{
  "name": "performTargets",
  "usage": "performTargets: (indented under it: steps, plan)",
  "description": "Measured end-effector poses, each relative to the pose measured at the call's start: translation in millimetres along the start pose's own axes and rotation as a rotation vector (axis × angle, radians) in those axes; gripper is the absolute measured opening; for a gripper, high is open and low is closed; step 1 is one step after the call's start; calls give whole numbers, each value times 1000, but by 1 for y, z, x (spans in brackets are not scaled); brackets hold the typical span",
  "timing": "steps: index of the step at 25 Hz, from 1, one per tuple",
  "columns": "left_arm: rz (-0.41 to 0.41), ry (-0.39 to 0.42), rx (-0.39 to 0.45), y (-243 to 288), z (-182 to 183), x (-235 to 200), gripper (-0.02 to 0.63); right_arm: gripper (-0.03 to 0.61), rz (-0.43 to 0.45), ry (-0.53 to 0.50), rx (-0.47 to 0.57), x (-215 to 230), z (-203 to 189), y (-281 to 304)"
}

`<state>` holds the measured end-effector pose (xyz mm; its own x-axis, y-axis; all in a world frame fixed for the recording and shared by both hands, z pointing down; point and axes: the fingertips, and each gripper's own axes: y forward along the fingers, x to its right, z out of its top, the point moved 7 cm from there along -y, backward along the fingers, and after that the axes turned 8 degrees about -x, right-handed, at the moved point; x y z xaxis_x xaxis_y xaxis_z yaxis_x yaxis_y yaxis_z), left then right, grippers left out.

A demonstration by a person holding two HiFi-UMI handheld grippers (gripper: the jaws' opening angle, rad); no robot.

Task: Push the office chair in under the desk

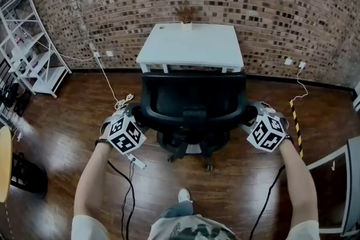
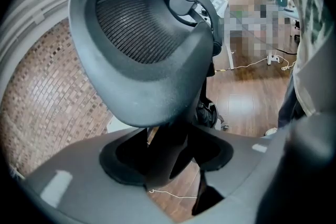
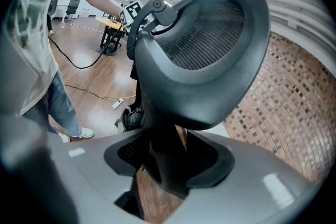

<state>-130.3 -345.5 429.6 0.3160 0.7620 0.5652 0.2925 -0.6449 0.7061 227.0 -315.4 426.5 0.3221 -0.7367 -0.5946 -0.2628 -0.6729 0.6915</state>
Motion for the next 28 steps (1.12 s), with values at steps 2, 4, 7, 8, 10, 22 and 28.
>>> performTargets:
  steps: [2,4,7,8,10,22,28]
  plan:
    - [-1,4,1,8,2,-9,265,219,3,3,-7,9,-1,9]
    - [6,9,7,15,3,-20,266,219,5,10,-12,19,0,16]
    - [1,12,9,24,5,-32,267,219,7,18,-18,31,1,24]
    - [-1,14,10,28,5,-36,267,219,6,19,-19,34,2,28]
    - [-2,16,12,35,1,-47,267,219,4,21,-21,40,7,37]
    - [-7,32,32,74,-11,-111,267,221,-10,53,-53,81,32,82]
    - [-9,42,36,99,-16,-136,267,221,-28,65,-57,97,37,107]
